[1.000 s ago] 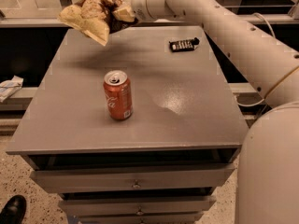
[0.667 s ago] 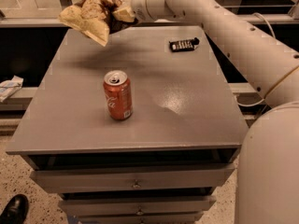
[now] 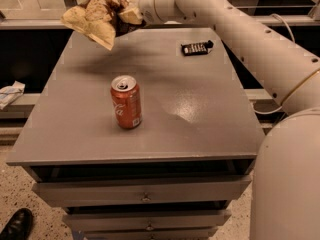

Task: Move brown chip bag near rxbar chocolate

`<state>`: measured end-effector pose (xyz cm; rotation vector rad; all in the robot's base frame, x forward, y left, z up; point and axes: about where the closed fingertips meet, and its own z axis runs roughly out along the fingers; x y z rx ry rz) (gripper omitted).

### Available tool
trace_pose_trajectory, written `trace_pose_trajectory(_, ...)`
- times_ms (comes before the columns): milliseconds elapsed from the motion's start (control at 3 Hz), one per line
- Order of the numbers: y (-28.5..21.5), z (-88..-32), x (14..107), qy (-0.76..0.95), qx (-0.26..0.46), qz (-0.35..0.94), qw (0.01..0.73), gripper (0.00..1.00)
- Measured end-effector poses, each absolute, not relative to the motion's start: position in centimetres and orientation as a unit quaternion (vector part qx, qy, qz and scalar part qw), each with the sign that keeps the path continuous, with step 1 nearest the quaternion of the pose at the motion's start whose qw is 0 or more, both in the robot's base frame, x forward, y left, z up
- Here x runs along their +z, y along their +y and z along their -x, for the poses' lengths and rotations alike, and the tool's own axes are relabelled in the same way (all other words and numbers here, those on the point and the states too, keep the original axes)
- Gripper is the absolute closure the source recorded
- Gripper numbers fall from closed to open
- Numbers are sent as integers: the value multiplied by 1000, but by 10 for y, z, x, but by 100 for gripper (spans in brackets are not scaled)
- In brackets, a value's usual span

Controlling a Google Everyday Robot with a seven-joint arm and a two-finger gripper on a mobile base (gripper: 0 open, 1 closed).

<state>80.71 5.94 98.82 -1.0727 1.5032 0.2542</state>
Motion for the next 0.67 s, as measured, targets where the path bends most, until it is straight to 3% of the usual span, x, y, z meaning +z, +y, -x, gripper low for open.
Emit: trace_pose_trajectory(667,66,-807,985,647,113,464,594,0)
